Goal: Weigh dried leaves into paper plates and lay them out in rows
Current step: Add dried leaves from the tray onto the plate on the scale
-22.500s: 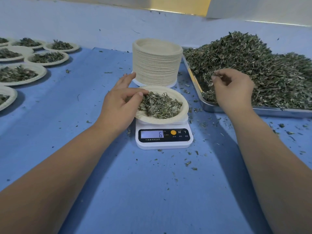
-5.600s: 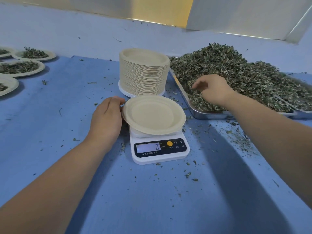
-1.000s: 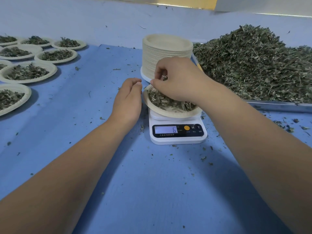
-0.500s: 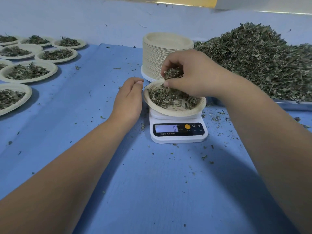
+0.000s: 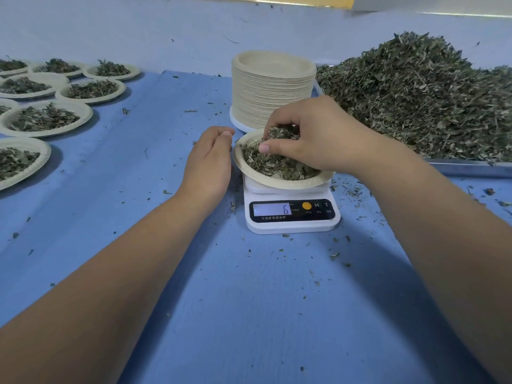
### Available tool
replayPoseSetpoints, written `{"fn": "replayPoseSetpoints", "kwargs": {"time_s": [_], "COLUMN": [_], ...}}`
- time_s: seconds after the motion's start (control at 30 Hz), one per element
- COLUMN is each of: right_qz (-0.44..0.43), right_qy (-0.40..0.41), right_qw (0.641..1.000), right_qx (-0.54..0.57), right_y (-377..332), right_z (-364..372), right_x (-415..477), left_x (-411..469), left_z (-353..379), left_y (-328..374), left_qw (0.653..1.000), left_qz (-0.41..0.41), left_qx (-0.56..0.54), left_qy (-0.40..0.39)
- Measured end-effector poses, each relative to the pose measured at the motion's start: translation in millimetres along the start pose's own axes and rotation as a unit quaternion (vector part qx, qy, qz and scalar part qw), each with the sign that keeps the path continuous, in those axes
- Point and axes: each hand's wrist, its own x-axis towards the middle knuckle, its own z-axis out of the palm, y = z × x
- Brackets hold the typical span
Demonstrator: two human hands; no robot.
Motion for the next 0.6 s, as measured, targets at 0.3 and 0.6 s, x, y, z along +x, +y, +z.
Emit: {"fn": "replayPoseSetpoints", "kwargs": {"time_s": [0.3,0.6], "right_qz": [0.023,0.063], "right_qy": [0.005,-0.022], "right_qw": [0.998,0.987], "right_qx": [0.065,0.144], "right_y": [5.9,5.8], "right_z": [-1.1,-4.4], "right_x": [-2.0,-1.8], "left_x": [1.0,0.3], "left_z": [0.3,0.5], "left_y": [-1.5,-0.5], "left_qw": [1.0,1.0], "left_qz": [0.002,-0.002], "left_qx": [0.002,-0.001], "left_qy": [0.001,0.007]}}
